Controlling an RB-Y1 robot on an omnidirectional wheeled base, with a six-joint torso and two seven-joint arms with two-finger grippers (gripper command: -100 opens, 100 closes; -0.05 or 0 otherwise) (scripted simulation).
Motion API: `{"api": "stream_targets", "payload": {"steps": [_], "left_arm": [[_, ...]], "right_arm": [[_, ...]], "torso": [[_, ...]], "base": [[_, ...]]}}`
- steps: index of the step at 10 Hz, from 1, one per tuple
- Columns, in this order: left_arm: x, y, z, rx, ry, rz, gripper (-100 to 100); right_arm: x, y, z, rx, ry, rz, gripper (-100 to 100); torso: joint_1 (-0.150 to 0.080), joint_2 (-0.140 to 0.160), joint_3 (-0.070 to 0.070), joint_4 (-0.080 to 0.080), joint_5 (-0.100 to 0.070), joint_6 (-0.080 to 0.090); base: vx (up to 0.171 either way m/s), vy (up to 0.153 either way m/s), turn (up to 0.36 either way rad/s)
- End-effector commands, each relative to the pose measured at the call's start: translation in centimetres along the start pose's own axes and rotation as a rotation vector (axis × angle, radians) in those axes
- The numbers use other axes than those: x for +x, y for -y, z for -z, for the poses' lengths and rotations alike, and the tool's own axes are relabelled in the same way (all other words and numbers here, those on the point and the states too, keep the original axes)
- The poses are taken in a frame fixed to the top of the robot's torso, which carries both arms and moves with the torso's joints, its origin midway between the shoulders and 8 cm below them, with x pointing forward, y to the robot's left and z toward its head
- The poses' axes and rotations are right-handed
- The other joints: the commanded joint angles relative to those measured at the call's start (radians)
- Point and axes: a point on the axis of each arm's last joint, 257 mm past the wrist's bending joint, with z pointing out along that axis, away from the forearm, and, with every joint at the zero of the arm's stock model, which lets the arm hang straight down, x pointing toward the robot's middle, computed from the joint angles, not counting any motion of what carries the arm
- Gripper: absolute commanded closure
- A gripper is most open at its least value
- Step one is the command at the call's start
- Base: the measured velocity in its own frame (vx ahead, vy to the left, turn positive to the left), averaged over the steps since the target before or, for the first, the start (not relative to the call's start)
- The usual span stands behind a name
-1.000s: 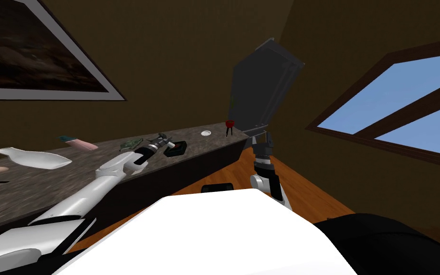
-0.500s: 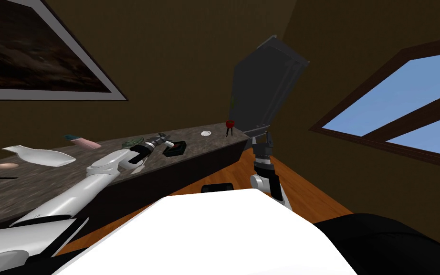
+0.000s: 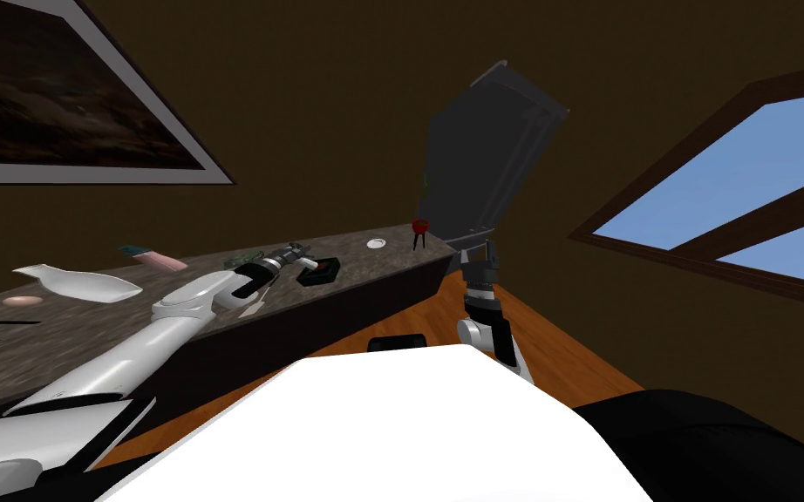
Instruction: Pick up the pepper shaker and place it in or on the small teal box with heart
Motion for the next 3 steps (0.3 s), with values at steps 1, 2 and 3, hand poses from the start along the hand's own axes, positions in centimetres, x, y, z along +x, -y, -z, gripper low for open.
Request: {"api": "stream_targets", "payload": {"steps": [1,2,3], "left_arm": [[0.00,0.00,0.00,0.000,0.000,0.000,0],[0.00,0.00,0.00,0.000,0.000,0.000,0],[0.00,0.00,0.00,0.000,0.000,0.000,0]], "right_arm": [[0.00,0.00,0.00,0.000,0.000,0.000,0],[0.00,0.00,0.00,0.000,0.000,0.000,0],[0.00,0.00,0.00,0.000,0.000,0.000,0]], "torso": [[0.000,0.000,0.000,0.000,0.000,0.000],[0.000,0.000,0.000,0.000,0.000,0.000],[0.000,0.000,0.000,0.000,0.000,0.000]], "base": [[0.000,0.000,0.000],[0.000,0.000,0.000],[0.000,0.000,0.000]]}}
